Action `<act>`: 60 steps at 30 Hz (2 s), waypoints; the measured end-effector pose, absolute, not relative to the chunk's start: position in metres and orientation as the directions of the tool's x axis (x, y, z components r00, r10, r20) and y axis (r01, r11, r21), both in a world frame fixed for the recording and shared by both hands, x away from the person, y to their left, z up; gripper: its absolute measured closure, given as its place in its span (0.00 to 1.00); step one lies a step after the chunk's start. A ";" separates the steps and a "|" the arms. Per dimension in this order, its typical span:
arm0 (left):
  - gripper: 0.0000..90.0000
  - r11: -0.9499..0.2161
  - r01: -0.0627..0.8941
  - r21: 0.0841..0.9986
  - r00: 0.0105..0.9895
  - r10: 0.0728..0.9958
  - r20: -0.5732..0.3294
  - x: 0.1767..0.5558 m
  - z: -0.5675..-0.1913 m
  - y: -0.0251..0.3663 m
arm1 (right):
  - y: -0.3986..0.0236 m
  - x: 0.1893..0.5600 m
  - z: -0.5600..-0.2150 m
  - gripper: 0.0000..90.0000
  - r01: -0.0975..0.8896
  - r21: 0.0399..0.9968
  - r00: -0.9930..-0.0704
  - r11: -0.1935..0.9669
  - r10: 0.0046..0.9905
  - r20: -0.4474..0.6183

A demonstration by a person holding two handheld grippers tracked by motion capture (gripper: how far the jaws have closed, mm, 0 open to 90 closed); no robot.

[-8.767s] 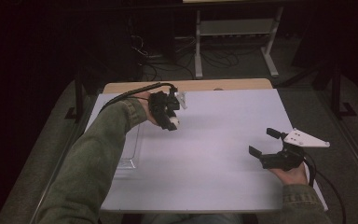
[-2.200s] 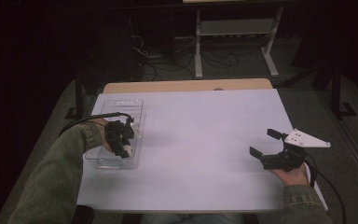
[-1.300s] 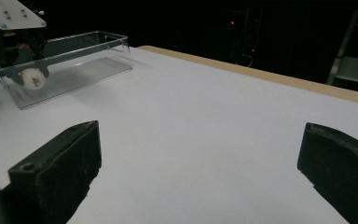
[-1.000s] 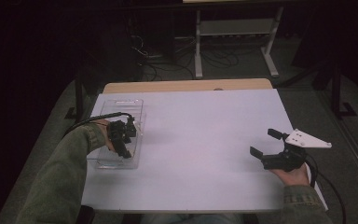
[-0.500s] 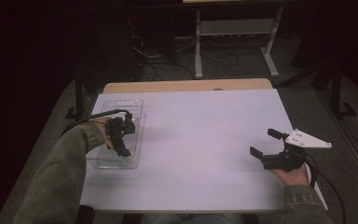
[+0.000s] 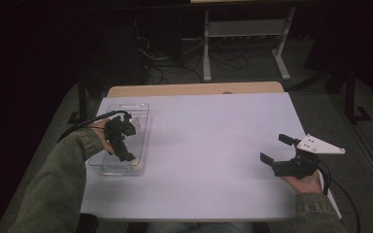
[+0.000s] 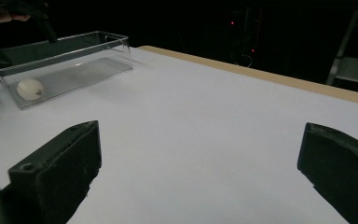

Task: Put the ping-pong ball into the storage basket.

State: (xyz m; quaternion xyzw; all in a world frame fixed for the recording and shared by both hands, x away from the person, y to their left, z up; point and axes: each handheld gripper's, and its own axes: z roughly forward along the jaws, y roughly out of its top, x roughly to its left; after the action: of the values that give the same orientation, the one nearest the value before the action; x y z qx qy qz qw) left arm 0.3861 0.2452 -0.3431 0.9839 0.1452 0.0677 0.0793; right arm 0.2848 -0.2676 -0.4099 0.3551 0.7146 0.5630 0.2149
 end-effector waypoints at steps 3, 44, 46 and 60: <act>0.00 -0.939 0.271 0.210 0.946 0.300 0.119 0.382 -0.339 0.248 | -0.267 0.285 -0.410 0.00 0.267 0.957 -0.656 0.115 0.749 0.093; 0.00 -0.767 0.340 0.545 0.858 0.490 0.154 0.351 -0.333 0.278 | -0.267 0.285 -0.410 0.00 0.271 0.955 -0.656 0.118 0.749 0.094; 0.00 -0.766 0.339 0.546 0.855 0.493 0.161 0.350 -0.333 0.279 | -0.267 0.285 -0.410 0.00 0.271 0.955 -0.655 0.117 0.749 0.094; 0.00 -0.661 0.337 0.671 0.813 0.563 0.146 0.336 -0.332 0.294 | -0.268 0.283 -0.409 0.00 0.264 0.958 -0.652 0.111 0.753 0.092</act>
State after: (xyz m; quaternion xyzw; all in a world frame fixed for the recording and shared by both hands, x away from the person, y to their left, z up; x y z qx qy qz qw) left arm 0.3358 0.2940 -0.3321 0.8946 0.2516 0.1734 0.3261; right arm 0.2830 -0.2684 -0.4093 0.3566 0.7131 0.5633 0.2169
